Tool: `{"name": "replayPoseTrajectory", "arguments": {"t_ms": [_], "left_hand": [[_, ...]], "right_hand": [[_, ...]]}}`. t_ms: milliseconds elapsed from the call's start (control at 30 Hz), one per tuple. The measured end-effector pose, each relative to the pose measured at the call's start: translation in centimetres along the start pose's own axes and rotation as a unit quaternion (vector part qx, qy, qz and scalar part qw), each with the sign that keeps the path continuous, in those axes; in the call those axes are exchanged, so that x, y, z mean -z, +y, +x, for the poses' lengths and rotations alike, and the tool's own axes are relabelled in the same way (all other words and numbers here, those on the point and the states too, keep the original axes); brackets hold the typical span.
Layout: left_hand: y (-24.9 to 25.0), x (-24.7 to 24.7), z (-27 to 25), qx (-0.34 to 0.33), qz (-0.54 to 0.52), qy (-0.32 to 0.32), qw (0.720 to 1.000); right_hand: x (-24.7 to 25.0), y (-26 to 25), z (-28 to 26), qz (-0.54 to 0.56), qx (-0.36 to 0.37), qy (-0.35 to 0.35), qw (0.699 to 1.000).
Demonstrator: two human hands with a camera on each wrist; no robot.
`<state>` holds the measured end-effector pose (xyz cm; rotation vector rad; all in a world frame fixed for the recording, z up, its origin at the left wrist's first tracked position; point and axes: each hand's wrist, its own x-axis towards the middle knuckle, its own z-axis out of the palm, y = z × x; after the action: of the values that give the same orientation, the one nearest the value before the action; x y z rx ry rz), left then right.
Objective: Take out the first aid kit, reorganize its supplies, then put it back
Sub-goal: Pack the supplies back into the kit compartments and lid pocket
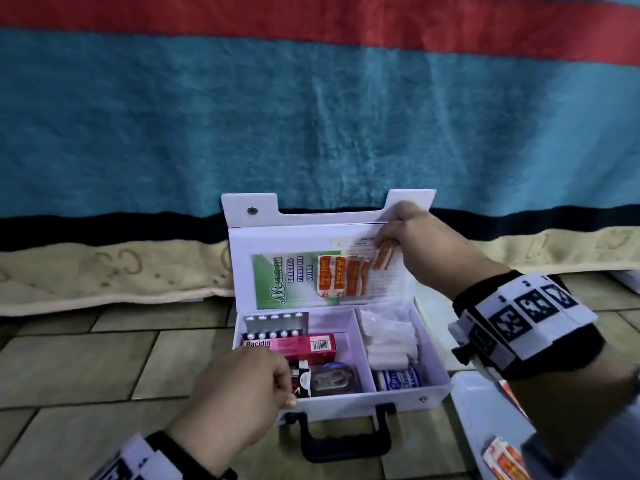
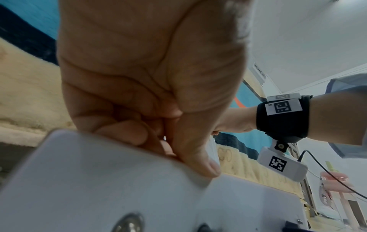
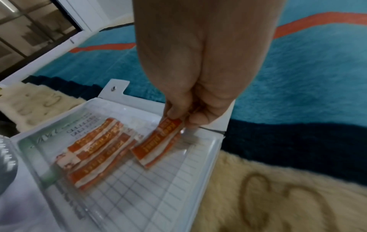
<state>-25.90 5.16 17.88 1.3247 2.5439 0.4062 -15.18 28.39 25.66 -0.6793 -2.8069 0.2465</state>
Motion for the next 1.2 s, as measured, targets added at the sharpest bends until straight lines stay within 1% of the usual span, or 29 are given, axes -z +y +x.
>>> {"name": "replayPoseTrajectory", "arguments": {"t_ms": [67,167,267,400,533,667,767,1000,1100,1200], "left_hand": [[0.0,-0.1,0.0,-0.003,-0.006,0.001,1.000],[0.1,-0.1,-0.1,0.002,-0.007,0.014,1.000],[0.2,-0.1,-0.3,0.005,0.000,0.021,1.000],[0.0,-0.1,-0.2,-0.004,-0.005,0.011,1.000],[-0.1,-0.1,-0.3,-0.005,-0.013,0.017,1.000],[0.0,-0.1,-0.3,0.003,-0.012,0.015,1.000],[0.1,0.0,-0.2,0.006,-0.012,0.006,1.000],[0.0,0.0,-0.2,0.013,-0.007,-0.002,1.000],[-0.1,-0.1,-0.1,0.014,-0.008,-0.005,1.000],[-0.1,-0.1,0.1,0.015,-0.014,-0.020,1.000]], "right_hand": [[0.0,-0.2,0.3,-0.026,0.017,0.018,0.999],[-0.2,-0.6,0.8,-0.017,-0.009,0.034,0.999],[-0.4,-0.7,1.1,-0.010,-0.020,0.036,0.999],[-0.6,-0.9,0.7,-0.025,-0.010,0.005,1.000],[-0.7,-1.0,0.6,-0.025,-0.022,-0.025,0.999],[-0.6,-1.2,0.4,-0.015,-0.033,-0.035,0.999],[-0.5,-1.3,0.7,0.008,-0.028,-0.019,0.999],[-1.4,-1.2,0.7,-0.001,-0.041,0.000,0.999],[-1.3,-1.4,0.2,-0.005,-0.041,0.003,0.999],[-0.4,-1.5,-1.1,0.021,-0.042,0.016,0.999]]}}
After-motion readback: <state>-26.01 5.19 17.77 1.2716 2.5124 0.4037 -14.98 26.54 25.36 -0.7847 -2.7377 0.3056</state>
